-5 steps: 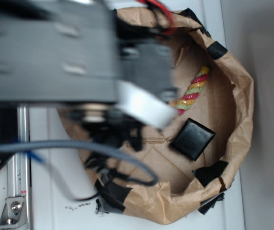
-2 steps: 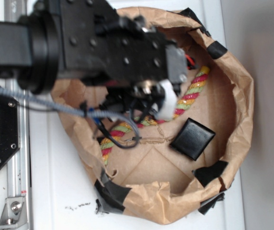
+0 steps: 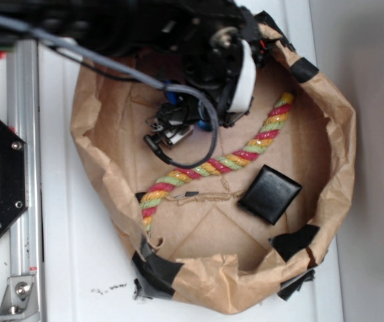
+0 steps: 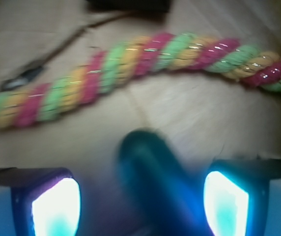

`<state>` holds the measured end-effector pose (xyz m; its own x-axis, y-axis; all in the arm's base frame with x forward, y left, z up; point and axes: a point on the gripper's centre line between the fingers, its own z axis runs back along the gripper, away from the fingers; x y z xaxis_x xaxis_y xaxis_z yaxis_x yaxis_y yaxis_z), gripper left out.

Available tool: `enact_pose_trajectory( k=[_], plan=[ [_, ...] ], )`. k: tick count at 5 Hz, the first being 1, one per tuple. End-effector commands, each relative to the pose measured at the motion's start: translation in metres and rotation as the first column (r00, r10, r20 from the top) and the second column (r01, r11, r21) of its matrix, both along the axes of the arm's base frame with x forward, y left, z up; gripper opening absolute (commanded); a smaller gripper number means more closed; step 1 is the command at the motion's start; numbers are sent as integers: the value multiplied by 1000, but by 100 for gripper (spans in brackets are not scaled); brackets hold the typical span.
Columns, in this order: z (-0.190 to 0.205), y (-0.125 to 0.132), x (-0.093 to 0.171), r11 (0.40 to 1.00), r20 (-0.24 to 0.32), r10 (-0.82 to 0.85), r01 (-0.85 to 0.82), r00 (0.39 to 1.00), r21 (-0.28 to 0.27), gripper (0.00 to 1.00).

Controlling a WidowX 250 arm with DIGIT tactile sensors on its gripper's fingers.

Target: Grab the plastic pickle.

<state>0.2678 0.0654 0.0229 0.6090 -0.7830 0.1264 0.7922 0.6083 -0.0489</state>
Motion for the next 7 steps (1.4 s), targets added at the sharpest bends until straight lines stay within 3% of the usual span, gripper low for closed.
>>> enact_pose_trajectory(
  k=[1,4,5,6,7],
  plan=[
    [-13,-5,9,994,47,17,-23,999,111,0],
    [-8,-12,7,990,34,45,-49,998,134,0],
    [41,-19,10,982,146,151,-165,978,91,0],
    [86,-36,7,912,247,362,-397,899,105,0],
    [119,-41,3,791,212,596,-611,774,9,0]
  ],
)
